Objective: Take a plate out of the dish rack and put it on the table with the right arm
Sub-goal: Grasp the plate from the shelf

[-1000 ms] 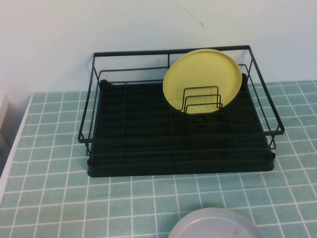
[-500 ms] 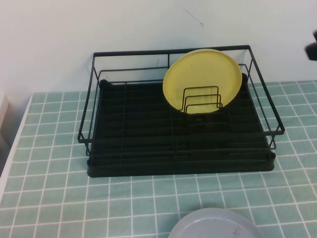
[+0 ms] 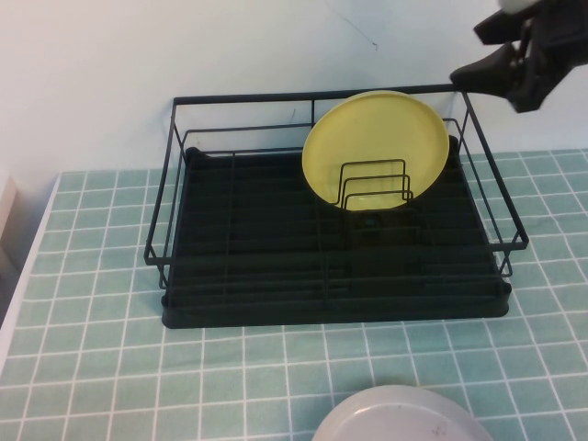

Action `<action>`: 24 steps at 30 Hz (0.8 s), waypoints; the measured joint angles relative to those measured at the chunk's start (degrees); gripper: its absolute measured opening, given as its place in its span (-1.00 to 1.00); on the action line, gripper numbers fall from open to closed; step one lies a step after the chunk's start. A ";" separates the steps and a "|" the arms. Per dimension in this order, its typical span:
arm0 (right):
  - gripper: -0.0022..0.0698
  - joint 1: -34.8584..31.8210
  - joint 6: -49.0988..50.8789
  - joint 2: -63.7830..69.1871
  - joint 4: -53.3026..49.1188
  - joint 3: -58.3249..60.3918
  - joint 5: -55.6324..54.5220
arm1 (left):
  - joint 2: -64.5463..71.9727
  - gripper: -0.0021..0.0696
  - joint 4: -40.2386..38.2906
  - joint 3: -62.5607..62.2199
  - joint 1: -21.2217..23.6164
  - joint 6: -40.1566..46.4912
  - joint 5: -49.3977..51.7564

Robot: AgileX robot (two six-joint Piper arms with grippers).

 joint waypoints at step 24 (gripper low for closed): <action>0.44 4.43 -4.74 23.44 -0.36 -11.93 -14.82 | 0.00 -0.95 0.00 0.00 0.00 0.00 -0.10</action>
